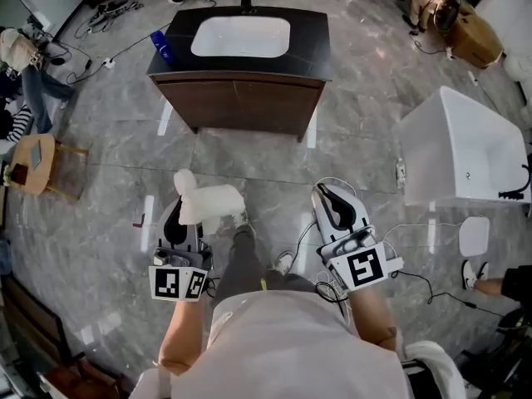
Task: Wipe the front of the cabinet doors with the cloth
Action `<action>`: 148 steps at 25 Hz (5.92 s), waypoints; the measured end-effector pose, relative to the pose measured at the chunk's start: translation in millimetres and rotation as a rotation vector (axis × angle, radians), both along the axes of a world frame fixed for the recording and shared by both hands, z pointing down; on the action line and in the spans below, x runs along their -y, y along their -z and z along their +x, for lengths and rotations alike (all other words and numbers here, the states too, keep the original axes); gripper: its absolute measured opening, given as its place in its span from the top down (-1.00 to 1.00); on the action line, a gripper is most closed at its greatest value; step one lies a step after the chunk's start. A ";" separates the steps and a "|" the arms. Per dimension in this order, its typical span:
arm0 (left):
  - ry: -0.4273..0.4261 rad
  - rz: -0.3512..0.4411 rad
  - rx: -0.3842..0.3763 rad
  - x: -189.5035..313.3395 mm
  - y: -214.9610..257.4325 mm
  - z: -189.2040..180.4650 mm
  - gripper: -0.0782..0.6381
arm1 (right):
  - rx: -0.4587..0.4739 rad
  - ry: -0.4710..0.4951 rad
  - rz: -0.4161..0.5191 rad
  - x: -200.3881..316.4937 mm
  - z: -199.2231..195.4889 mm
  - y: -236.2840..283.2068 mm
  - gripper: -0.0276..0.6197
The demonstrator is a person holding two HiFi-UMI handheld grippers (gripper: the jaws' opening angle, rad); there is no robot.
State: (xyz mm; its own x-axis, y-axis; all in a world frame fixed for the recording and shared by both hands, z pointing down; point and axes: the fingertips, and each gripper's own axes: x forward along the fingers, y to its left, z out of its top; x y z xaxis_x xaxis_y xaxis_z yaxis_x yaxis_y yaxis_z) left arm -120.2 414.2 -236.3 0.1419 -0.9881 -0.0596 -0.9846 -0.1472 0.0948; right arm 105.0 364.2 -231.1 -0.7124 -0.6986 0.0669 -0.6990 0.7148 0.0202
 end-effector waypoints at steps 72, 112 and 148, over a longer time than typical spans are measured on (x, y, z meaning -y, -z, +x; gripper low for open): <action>-0.004 0.140 0.175 536.3 -498.3 -96.0 0.63 | 0.013 0.074 0.056 475.3 -151.1 -524.1 0.74; -0.025 0.378 0.258 578.2 -543.4 -32.7 0.64 | 0.128 0.081 0.260 473.2 -108.3 -628.0 0.74; -0.232 0.426 0.269 584.5 -557.5 119.1 0.63 | 0.130 -0.029 0.297 477.8 -20.2 -632.0 0.74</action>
